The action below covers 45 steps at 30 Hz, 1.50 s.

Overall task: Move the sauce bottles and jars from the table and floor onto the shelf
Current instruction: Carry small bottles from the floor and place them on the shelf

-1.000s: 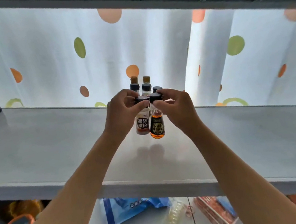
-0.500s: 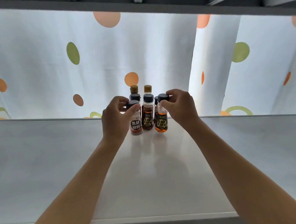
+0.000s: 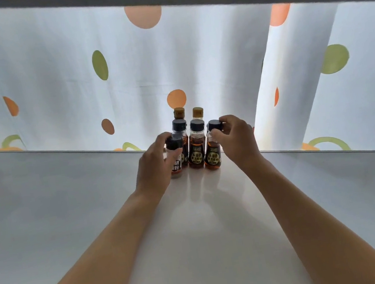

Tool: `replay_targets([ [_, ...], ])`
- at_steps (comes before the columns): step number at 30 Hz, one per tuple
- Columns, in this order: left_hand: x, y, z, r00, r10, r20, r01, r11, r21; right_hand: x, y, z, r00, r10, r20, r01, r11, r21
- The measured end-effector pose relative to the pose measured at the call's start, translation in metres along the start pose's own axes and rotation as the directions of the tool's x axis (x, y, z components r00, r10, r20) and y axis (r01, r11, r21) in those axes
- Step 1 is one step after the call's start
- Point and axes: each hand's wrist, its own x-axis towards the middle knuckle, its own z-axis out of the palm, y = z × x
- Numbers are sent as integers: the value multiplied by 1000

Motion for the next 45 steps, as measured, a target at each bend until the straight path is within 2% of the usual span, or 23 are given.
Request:
replay_targets([
  [3,1,0,0,999,-29,43,30,999,-30,-1,3,1,999,-47,-13,47,999,-1],
  [8,-2,-5,-3,963,-167,210,169,986,7,-12,3,1,997,-82,-9,82,996,25],
  [12,-5,-7,-10,921,-234,311,169,960,221,-20,8,4,998,-49,38,48,998,39],
  [15,-4,-8,-12,870,-321,375,231,936,266,-30,12,11,998,55,35,-56,998,20],
  [19,-5,-11,-12,872,-333,359,250,933,258,-42,20,21,969,214,126,-213,977,-21],
  [26,-4,-15,-8,889,-316,330,236,936,261,-38,32,29,965,220,141,-213,975,-62],
  [36,-6,-15,-9,879,-332,343,265,937,227,-43,32,28,959,238,156,-234,971,-42],
  [43,-7,-23,-8,855,-372,363,329,928,175,-46,22,17,879,403,257,-385,915,-116],
  [45,-13,-18,-14,846,-393,360,342,919,197,-56,17,13,870,399,291,-364,916,-169],
])
